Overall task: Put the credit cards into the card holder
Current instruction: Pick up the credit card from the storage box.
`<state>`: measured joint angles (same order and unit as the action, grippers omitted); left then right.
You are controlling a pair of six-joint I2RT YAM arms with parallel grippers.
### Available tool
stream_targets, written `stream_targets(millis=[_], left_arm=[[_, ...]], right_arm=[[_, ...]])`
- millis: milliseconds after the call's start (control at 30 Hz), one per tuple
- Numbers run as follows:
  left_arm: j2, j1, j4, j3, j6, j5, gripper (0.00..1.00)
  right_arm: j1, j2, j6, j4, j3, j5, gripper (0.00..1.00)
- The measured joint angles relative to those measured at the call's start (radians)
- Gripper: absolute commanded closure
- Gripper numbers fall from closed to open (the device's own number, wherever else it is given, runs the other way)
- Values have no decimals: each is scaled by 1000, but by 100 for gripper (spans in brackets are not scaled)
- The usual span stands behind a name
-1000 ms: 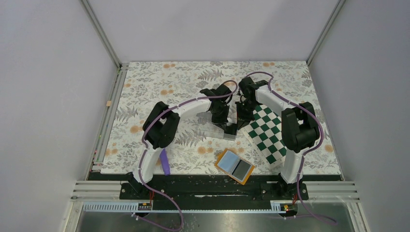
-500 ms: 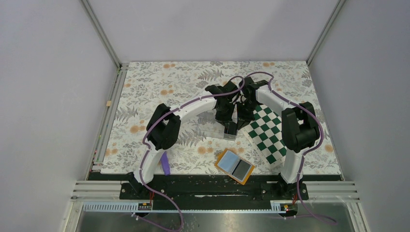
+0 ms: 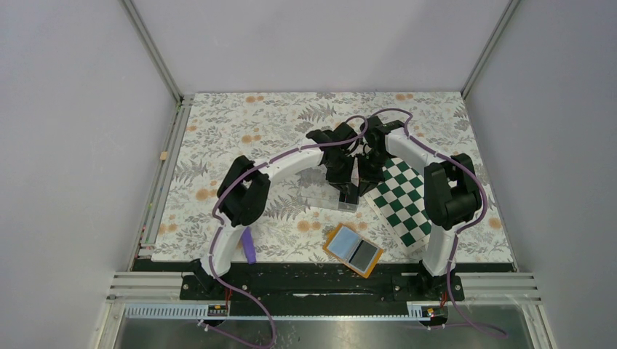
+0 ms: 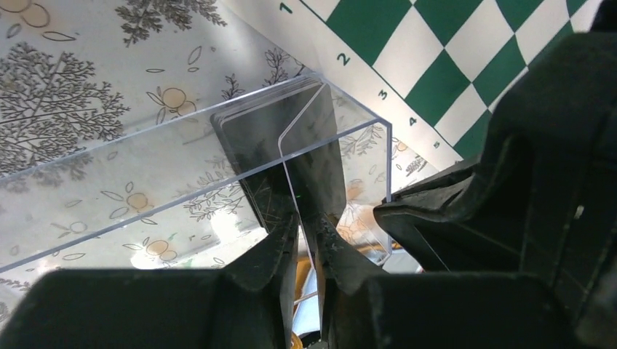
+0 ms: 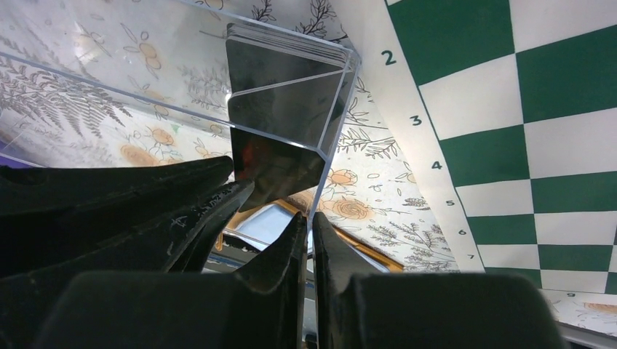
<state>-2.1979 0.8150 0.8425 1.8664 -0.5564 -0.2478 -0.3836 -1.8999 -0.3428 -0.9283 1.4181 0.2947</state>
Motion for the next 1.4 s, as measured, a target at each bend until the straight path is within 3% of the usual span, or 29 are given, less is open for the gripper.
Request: stream_targets(millis=[300,467,633,833,1000,1200,1400], left_arm=[[15,-6,-199,-149,-56,-142,74],[45,-14,-290,-228,-84,-193,74],[64,-28,-308,-241,-98,-198,100],[90,-49,-285,-241,-97,-183,100],[113,-57,-307,-259,-106,-183,100],[234,-89,-395,-405,-147,-185,100],[347,-151,-449,-494,-168,-187,100]], right_arm=[[3,2,-14,6,-7,11,87],[3,8,-14,16,-15,15,86],[4,9,-14,34,-18,30,84],[7,24,-14,47,-21,29,81],[7,68,-17,51,-21,36,64],[9,135,-16,51,-21,40,36],[10,177,-13,60,-24,63,27]])
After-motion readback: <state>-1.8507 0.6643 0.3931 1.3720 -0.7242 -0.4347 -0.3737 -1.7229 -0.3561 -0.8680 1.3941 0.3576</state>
